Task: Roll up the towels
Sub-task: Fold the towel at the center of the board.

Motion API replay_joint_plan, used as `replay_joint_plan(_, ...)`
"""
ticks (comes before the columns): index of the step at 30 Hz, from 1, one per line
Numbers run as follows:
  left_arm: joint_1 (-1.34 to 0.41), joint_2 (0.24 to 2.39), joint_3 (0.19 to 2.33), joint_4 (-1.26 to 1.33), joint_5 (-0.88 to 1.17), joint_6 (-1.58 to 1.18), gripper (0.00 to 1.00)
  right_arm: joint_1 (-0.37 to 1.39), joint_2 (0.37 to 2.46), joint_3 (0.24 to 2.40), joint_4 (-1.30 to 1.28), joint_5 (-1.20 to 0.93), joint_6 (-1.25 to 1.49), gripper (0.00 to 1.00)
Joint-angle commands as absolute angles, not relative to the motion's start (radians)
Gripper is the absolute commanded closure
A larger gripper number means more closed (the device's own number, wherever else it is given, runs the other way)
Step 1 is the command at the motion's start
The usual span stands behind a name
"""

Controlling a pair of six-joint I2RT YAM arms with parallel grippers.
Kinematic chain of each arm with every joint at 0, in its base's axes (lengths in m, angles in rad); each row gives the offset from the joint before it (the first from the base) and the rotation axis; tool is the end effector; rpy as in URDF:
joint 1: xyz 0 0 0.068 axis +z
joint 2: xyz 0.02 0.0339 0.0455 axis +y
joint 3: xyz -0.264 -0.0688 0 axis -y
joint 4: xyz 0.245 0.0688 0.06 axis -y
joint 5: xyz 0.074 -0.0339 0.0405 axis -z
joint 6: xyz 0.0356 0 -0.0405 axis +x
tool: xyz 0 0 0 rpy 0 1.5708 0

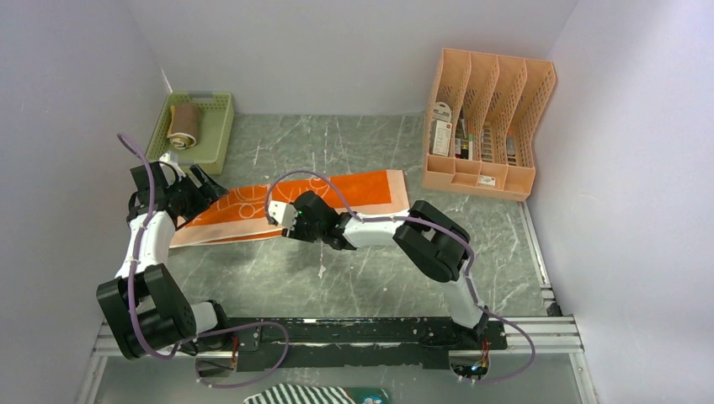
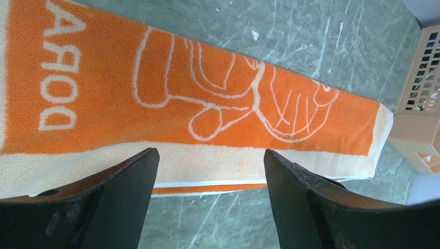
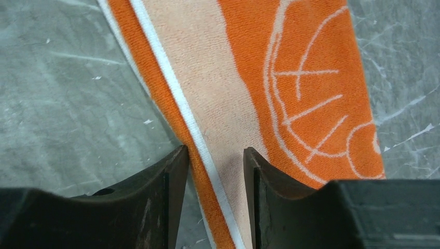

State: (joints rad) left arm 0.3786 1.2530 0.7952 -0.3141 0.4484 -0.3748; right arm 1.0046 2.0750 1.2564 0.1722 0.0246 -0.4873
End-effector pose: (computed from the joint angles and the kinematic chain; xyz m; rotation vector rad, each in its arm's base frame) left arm 0.2471 0.0817 0.2358 -0.6385 2.2145 -0.5213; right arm 0.2401 0.3761 0.1407 -1.5028 1.6465 0.2575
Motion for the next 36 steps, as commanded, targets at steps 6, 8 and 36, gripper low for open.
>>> replay_joint_plan(6,0.373,1.255,0.797,-0.281,0.516,-0.375,0.14,0.972,1.954,1.216,0.21,-0.124,-0.452,0.54)
replay_joint_plan(8,0.373,1.253,0.796,-0.281,0.518,-0.374,0.14,0.964,1.971,1.228,0.201,-0.139,-0.448,0.54)
replay_joint_plan(36,0.373,1.275,0.798,-0.284,0.526,-0.369,0.15,0.898,2.104,1.297,0.188,-0.197,-0.38,0.74)
